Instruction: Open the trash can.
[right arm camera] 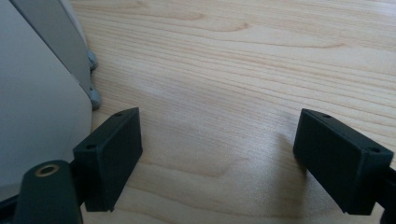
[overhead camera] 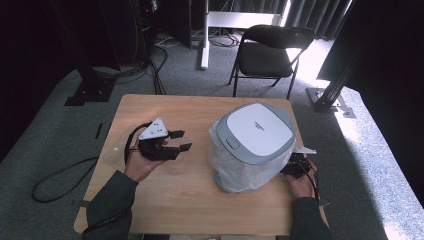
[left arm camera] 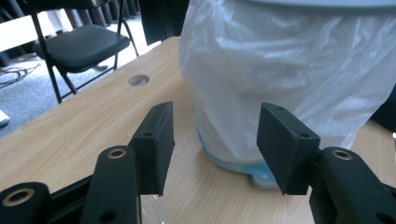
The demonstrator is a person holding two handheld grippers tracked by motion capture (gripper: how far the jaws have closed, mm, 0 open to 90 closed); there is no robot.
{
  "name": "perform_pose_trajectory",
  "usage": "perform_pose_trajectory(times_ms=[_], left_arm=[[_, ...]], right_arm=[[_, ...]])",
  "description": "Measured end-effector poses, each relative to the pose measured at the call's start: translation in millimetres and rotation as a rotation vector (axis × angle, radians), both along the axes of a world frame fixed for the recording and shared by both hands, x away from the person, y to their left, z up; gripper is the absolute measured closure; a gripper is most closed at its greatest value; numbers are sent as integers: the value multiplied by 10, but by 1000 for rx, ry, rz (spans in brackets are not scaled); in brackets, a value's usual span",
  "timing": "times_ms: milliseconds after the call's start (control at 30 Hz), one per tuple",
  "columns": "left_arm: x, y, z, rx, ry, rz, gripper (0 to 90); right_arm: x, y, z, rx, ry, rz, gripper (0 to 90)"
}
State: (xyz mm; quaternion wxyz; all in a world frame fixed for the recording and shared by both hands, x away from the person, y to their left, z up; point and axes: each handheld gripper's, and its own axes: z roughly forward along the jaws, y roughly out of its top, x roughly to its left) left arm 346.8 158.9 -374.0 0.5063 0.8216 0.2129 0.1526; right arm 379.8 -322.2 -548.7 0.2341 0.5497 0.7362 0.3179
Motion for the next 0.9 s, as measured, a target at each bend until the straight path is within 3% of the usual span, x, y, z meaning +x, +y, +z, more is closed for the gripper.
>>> perform_pose_trajectory(times_ms=[333,567,900], left_arm=[[-12,-119,99,-8,-12,-47,503],[-40,-180,166,-16,-24,-74,579],[-68,-389,272,12,-43,-136,669]], right_arm=[[0,0,0,0,0,0,146],[0,-1,0,-1,0,1,146],[0,-1,-1,-1,0,1,146]])
